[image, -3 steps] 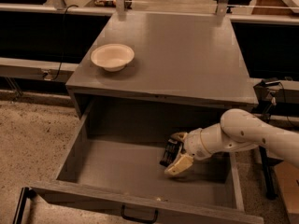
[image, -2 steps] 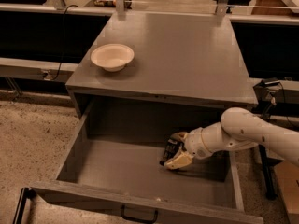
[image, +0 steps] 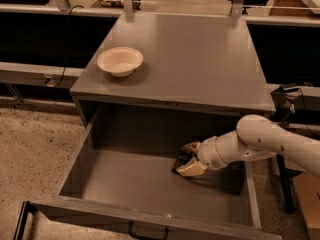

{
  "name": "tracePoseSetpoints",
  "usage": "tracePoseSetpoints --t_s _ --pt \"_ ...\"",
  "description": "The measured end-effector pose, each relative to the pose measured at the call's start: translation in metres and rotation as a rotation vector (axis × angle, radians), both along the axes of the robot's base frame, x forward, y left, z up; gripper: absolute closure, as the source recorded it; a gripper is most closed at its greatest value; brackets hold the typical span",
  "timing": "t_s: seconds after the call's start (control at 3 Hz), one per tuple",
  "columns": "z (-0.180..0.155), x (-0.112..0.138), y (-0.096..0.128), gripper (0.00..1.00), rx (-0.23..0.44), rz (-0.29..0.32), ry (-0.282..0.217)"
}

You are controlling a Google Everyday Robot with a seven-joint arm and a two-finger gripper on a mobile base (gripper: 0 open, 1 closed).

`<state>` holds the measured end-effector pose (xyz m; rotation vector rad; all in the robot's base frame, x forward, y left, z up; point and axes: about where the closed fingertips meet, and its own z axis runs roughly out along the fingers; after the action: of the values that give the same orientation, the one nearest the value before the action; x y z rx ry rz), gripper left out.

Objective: Pick rxbar chocolate from top drawer and place on counter

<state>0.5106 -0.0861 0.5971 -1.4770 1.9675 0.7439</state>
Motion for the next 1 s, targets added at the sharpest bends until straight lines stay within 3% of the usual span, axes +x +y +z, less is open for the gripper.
tracePoseSetpoints --t_s 0.33,0.67,1.0 --pt "0.0 0.0 0.0 1.0 0.0 0.0 0.0" --pt "0.029 -0.018 -0.005 1.0 0.04 0.03 -0.088" --pt "0.086 -0.055 -0.006 1.0 0.106 0.095 -0.235"
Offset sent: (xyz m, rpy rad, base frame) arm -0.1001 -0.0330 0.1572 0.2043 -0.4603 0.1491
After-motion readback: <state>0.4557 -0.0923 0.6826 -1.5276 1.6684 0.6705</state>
